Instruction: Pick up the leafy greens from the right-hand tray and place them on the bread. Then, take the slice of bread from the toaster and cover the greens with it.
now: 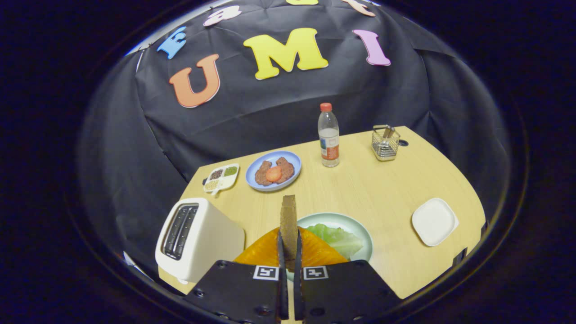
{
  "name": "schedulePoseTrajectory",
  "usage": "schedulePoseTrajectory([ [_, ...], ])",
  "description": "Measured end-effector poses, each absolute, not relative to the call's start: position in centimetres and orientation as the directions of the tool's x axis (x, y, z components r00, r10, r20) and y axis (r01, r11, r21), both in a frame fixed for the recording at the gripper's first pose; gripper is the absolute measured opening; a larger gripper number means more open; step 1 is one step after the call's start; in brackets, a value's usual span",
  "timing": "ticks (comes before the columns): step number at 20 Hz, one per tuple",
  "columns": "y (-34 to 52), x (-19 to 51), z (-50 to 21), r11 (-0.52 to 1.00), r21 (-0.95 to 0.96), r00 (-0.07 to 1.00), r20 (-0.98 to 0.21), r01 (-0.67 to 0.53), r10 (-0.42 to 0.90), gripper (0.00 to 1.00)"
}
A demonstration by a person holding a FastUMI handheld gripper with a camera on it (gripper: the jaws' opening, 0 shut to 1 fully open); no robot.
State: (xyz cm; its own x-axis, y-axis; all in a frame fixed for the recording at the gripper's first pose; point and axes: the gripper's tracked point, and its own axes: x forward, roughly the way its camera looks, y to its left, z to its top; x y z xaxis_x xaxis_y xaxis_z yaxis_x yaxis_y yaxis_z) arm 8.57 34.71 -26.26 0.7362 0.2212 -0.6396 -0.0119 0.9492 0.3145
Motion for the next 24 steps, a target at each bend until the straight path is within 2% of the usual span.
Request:
schedulePoseTrajectory([
  [3,35.5,8.6,-28.0,0.942,0.334,0.729,-0.640,-0.023,0.245,0.05],
  [9,33.4,8.8,-30.7,0.959,0.285,0.713,-0.671,-0.005,0.203,0.08],
  [11,33.2,8.6,-30.8,0.962,0.274,0.700,-0.684,-0.011,0.203,0.17],
  [15,32.0,8.1,-30.9,0.974,0.224,0.692,-0.701,-0.018,0.174,0.89],
  [16,31.7,8.1,-31.0,0.976,0.218,0.688,-0.705,-0.017,0.170,0.96],
  [20,30.6,7.9,-30.9,0.979,0.206,0.682,-0.715,-0.002,0.152,0.96],
  [24,29.5,8.2,-29.1,0.982,0.190,0.718,-0.680,-0.018,0.145,0.96],
])
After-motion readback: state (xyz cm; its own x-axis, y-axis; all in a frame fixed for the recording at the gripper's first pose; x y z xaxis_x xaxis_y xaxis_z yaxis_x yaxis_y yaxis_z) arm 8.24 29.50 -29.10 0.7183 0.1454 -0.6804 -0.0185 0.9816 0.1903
